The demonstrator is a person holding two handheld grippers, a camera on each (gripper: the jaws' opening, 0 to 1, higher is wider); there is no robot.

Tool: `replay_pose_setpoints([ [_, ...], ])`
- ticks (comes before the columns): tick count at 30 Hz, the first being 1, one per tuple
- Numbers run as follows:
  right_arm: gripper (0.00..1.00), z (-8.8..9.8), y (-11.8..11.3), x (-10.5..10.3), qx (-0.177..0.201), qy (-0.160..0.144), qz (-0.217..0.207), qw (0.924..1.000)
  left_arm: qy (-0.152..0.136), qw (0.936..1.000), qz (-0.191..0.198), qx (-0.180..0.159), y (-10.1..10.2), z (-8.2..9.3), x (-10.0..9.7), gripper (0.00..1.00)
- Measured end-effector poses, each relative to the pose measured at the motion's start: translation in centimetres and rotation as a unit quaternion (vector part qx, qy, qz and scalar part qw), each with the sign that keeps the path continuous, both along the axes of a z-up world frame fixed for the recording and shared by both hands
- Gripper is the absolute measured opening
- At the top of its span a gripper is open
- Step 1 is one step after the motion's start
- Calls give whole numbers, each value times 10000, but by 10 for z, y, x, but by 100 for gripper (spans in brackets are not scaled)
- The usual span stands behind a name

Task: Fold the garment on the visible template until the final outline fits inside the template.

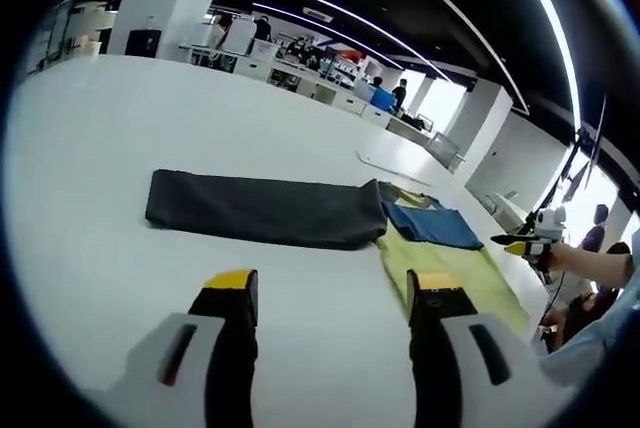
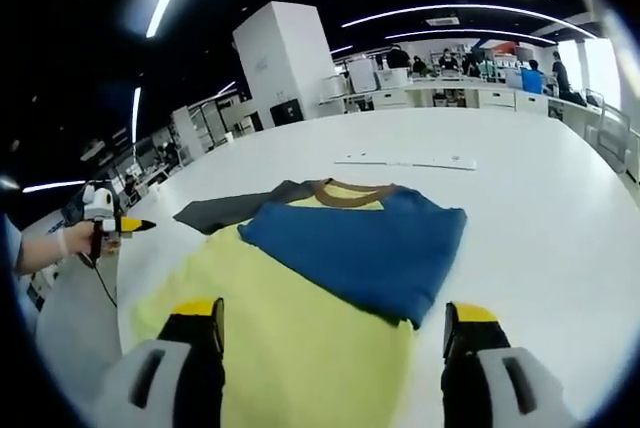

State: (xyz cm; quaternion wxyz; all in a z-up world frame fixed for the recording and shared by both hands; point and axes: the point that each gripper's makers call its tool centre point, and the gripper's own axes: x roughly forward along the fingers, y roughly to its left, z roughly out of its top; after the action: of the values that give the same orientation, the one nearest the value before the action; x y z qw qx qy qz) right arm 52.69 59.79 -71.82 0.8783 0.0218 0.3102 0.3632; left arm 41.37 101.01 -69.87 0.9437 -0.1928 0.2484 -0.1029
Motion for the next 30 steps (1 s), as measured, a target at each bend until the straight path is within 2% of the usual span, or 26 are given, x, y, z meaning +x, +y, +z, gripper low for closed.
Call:
replay_pose_setpoints([
  [6, 91, 0, 15, 3, 36, -27, 107, 9999, 21, 10000, -5, -6, -1, -1, -5, 57],
  [7, 89, 2, 21, 3, 24, -105, 225, 9997, 10, 10000, 1, -29, -1, 0, -6, 57],
  [10, 80, 10, 52, 1, 233, -175, 483, 9984, -34, 10000, -18, -56, -5, 6, -12, 57],
  [12, 71, 14, 74, 2, 210, -372, 792, 9959, -64, 10000, -31, -61, -7, 9, -16, 57],
  [15, 62, 8, 114, 0, 131, -387, 1270, 9911, -106, 9999, -30, -110, -10, 13, -24, 57],
  [19, 48, 3, 153, 1, -65, -571, 1755, 9828, -141, 9998, 7, -169, -13, 15, -32, 57],
  [21, 46, 1, 166, 2, -86, -533, 1818, 9818, -152, 9997, 34, -181, -13, 16, -35, 57],
  [23, 42, -4, 180, 2, -244, -627, 2051, 9764, -147, 9996, 60, -229, -13, 15, -37, 57],
  [25, 32, -11, 187, 6, -443, -659, 2119, 9741, -151, 9995, 99, -244, -12, 15, -39, 57],
  [27, 26, -13, 201, 11, -435, -787, 2160, 9723, -152, 9995, 102, -270, -13, 16, -41, 57],
  [30, 23, -19, 215, 20, -653, -921, 2144, 9702, -122, 9996, 76, -255, -14, 15, -43, 57],
])
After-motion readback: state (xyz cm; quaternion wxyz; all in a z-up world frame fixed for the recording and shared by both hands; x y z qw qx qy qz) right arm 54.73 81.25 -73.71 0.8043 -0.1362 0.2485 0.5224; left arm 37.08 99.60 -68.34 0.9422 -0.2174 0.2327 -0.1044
